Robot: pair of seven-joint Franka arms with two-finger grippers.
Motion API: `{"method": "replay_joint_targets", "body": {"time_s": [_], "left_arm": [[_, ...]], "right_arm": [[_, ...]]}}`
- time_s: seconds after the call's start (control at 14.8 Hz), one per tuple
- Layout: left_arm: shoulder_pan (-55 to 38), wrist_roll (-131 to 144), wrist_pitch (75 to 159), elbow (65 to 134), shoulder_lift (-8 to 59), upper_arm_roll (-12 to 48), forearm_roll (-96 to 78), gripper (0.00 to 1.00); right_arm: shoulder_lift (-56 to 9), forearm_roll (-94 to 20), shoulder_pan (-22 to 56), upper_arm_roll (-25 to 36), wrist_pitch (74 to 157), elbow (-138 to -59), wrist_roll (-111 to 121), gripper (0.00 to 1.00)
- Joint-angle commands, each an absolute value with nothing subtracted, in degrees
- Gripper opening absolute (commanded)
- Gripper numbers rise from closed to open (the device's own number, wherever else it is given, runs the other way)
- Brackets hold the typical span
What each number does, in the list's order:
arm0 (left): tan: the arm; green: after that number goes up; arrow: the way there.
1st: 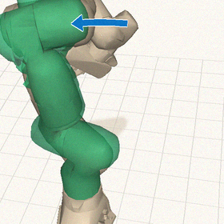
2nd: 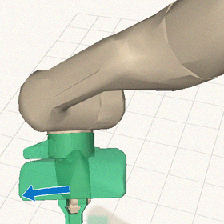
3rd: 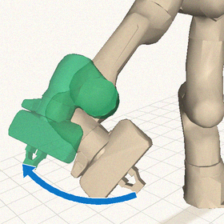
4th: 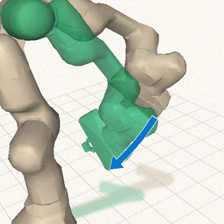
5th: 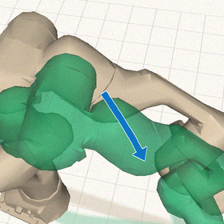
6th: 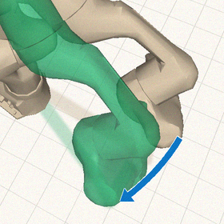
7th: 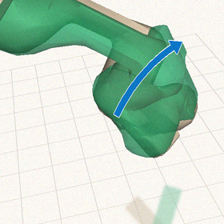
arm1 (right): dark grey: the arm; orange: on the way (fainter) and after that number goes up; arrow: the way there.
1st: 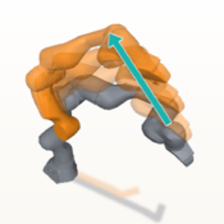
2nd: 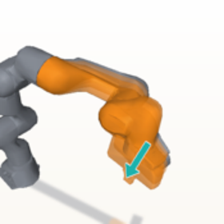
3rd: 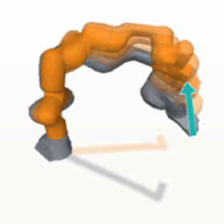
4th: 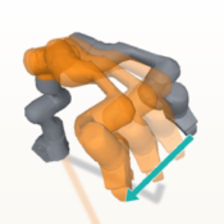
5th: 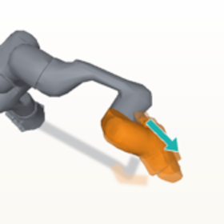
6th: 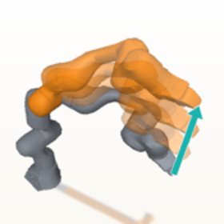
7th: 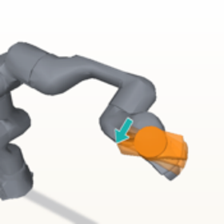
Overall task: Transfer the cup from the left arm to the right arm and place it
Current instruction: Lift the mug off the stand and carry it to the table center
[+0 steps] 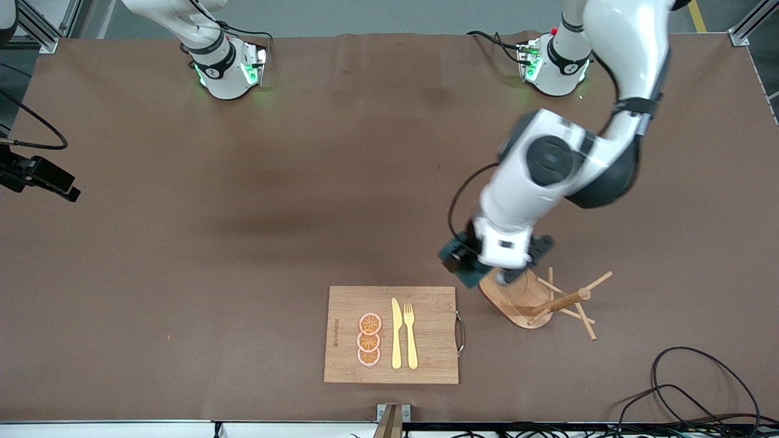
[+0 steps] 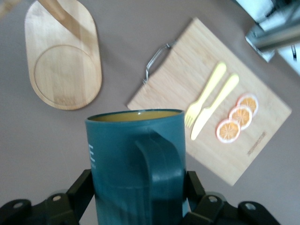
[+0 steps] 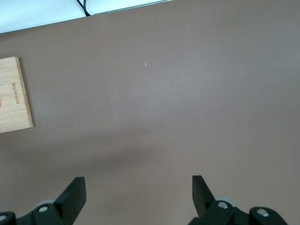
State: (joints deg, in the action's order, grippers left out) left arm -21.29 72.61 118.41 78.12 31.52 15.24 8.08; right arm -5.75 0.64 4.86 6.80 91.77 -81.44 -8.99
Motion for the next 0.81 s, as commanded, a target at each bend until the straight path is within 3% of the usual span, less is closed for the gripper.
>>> {"method": "replay_joint_targets", "body": {"time_s": [0.0, 0.74], "left_arm": [[-28.28, 78.02, 119.0, 77.87, 33.48, 14.06, 17.54, 0.4], [-48.41, 111.49, 119.27, 78.05, 49.11, 13.89, 63.06, 0.4]], "right_arm": [[-5.36, 0.53, 3.96, 6.06, 91.76, -81.56, -9.84, 1.0], [-5.36, 0.61, 3.96, 6.06, 91.58, -81.56, -9.67, 1.0]]}}
